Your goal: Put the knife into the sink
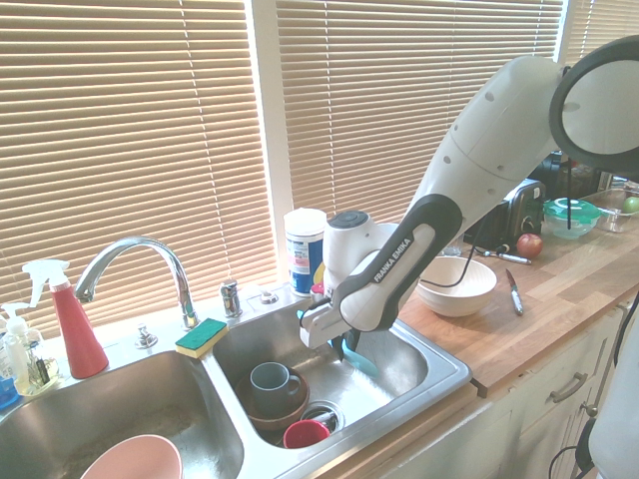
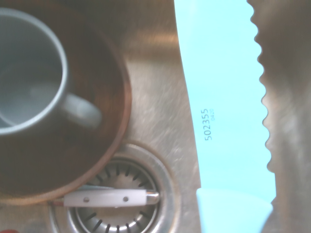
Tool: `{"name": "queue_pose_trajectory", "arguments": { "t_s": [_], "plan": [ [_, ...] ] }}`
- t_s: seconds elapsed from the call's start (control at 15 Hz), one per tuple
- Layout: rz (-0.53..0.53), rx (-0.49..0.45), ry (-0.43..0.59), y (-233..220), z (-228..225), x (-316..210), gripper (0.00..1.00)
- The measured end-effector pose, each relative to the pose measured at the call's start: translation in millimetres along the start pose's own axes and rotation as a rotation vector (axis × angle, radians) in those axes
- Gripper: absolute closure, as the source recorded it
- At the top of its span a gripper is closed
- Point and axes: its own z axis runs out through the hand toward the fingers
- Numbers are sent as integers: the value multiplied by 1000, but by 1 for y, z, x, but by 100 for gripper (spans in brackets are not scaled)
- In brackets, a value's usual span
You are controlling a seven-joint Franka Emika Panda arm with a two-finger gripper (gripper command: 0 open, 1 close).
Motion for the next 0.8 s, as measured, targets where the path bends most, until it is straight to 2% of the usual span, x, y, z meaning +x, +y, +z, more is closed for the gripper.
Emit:
{"name": "queue_pose_trajectory", "arguments": {
  "t_s": [0.47, 0.53, 0.8],
  "plan": [
    [23, -64, -34, -21, 89, -8, 100],
    [29, -69, -45, -20, 99, -8, 0],
    [61, -75, -72, -20, 119, -6, 0]
  ]
}}
